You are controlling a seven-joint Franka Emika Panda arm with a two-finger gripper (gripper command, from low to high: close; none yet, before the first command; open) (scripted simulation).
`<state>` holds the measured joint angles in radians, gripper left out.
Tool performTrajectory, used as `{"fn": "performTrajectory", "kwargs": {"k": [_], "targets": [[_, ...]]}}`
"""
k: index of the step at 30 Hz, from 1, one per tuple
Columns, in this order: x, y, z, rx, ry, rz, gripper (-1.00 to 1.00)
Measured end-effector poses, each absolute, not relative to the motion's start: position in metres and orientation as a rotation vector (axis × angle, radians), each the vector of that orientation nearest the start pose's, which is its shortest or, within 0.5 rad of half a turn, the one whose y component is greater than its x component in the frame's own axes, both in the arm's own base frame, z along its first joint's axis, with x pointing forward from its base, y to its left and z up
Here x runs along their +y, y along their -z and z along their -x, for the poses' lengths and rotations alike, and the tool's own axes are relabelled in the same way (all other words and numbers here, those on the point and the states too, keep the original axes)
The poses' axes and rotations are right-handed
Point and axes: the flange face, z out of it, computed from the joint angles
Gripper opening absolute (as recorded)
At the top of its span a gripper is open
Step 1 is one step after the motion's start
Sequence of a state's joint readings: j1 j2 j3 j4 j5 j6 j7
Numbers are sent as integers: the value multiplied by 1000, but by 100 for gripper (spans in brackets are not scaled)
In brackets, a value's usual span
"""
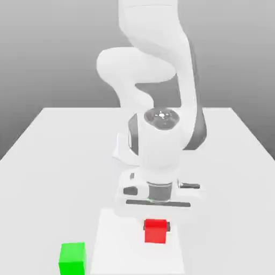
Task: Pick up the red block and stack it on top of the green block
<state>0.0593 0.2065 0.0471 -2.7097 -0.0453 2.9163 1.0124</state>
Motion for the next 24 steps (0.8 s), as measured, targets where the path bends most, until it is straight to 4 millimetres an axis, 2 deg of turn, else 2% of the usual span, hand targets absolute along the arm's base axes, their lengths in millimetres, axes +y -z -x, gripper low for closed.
{"fn": "performTrajectory", "kwargs": {"k": [4, 9, 15, 17, 20, 21, 24], "targets": [[46, -202, -397, 1318, 1, 2852, -100], [-19, -222, -433, 1608, 1, 2699, -100], [-111, -241, -468, 1943, 0, 2467, -100], [-133, -234, -473, 2009, 0, 2414, -100], [-139, -198, -475, 2028, 0, 2398, -100], [-139, -187, -474, 2030, 0, 2397, 100], [-139, -187, -474, 2030, 0, 2397, 100]]}}
